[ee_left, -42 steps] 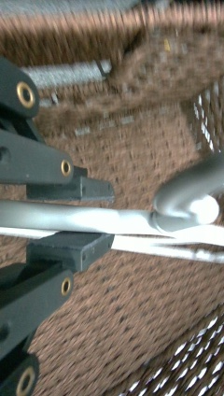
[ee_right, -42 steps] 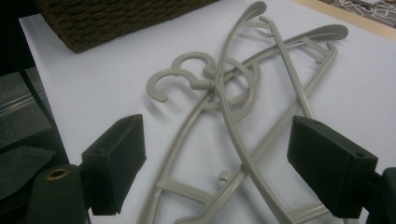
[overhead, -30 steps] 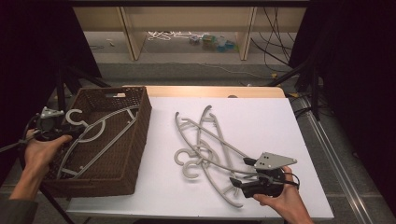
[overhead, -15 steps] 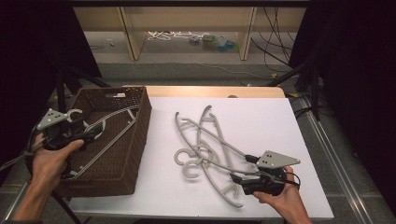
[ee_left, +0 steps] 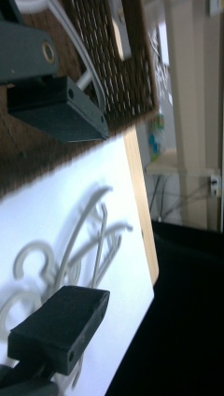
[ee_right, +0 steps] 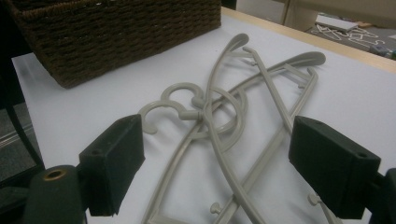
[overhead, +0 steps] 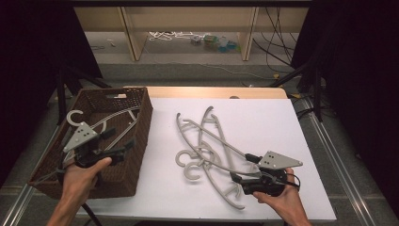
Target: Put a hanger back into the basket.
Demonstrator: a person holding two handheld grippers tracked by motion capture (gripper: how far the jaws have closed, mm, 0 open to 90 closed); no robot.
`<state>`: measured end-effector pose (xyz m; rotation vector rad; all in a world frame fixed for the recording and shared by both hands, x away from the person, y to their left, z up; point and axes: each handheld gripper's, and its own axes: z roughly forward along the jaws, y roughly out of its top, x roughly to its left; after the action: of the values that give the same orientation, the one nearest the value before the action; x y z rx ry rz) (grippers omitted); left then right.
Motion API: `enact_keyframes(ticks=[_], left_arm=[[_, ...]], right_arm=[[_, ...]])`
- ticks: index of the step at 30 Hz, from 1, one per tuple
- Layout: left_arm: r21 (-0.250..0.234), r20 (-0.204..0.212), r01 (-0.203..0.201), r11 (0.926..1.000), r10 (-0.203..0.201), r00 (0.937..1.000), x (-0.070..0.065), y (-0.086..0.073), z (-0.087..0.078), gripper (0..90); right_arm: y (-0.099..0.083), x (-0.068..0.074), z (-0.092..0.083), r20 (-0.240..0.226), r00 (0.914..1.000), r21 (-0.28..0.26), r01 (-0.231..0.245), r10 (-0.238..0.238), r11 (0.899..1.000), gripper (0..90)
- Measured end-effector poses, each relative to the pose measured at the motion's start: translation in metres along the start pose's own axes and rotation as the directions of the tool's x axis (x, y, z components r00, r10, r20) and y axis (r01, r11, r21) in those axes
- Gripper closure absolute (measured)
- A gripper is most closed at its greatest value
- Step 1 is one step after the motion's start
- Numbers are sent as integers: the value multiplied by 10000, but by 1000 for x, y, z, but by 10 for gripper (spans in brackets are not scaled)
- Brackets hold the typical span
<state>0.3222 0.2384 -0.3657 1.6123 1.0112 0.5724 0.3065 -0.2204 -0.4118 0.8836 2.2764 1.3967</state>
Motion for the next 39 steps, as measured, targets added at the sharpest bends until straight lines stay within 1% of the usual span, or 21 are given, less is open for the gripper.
enact_keyframes(ticks=[2, 3, 4, 5, 6, 7, 9, 11, 15, 17, 19, 20, 22, 23, 25, 27, 30, 34, 36, 37, 39], left_arm=[[-91, 377, -27, 10000, 31, 9993, -9, -5, 3, 179], [-91, 377, -27, 10000, 31, 9993, -9, -5, 3, 176], [-143, 560, -128, 9998, 136, 9983, -17, -9, 6, 173], [-144, 671, -163, 9998, 172, 9976, -20, -10, 7, 171], [-226, 602, -188, 9996, 202, 9980, -22, -11, 8, 171], [-269, 560, -220, 9994, 234, 9982, -24, -12, 9, 170], [-404, 679, -83, 9992, 111, 9976, -27, -14, 10, 170], [-528, 833, -89, 9986, 133, 9964, -33, -18, 11, 170], [-589, 1114, -279, 9979, 343, 9932, -44, -29, 12, 165], [-639, 1072, -409, 9971, 476, 9931, -48, -35, 13, 162], [-700, 1130, -673, 9953, 749, 9908, -50, -41, 15, 159], [-625, 1149, -798, 9948, 866, 9896, -50, -43, 14, 159], [-707, 1171, -841, 9939, 920, 9888, -53, -47, 14, 159], [-718, 1171, -981, 9926, 1060, 9874, -55, -50, 14, 159], [-682, 1313, -939, 9932, 1022, 9861, -58, -54, 14, 160], [-706, 1459, -1028, 9922, 1122, 9829, -59, -56, 14, 160], [-732, 1470, -1051, 9918, 1150, 9824, -61, -57, 14, 160], [-689, 1439, -931, 9933, 1023, 9843, -63, -62, 16, 161], [-624, 1517, -904, 9939, 990, 9834, -63, -65, 18, 161], [-510, 1514, -913, 9945, 981, 9836, -63, -66, 18, 161], [-582, 1609, -943, 9938, 1026, 9816, -64, -68, 19, 161]], right_arm=[[-1, 0, 1, -32, 10000, 12, -14, 14, 10000, 191], [-2, 0, 2, -51, 10000, -39, -11, 11, 10000, 191], [-2, -1, 2, 86, 9998, -98, 169, -168, 9998, 191], [-2, -1, 2, 65, 10000, -29, 75, -75, 10000, 191], [-3, -1, 4, -100, 9999, -113, -28, 27, 9999, 189], [-3, -1, 3, -152, 9999, -27, -41, 41, 10000, 187], [-4, -2, 3, -9, 10000, -161, -14, 14, 9999, 187], [-4, -2, 3, -111, 9999, -196, -76, 74, 9998, 187], [-5, -2, 3, -40, 9999, -290, -102, 101, 9995, 185], [-6, -2, 4, -1, 10000, -291, -67, 67, 9996, 185], [-6, -1, 5, -59, 9999, -381, -97, 95, 9992, 185], [-6, -1, 6, -148, 9998, -334, -115, 110, 9994, 184], [-6, -1, 5, -29, 10000, -254, -56, 55, 9997, 182], [-6, 0, 5, -11, 10000, -292, -58, 58, 9996, 183], [-6, -1, 6, 15, 10000, -405, 54, -53, 9992, 182], [-6, 0, 5, -33, 10000, -321, -38, 37, 9995, 182], [-6, 0, 6, -41, 10000, -382, 24, -25, 9993, 183], [-4, 0, 10, -117, 9998, -254, 155, -158, 9996, 192], [-1, -2, 14, -169, 9992, -74, 349, -350, 9994, 204], [0, -3, 17, -68, 9985, -22, 548, -548, 9985, 209], [3, -6, 23, 28, 9968, 223, 803, -804, 9965, 211]])
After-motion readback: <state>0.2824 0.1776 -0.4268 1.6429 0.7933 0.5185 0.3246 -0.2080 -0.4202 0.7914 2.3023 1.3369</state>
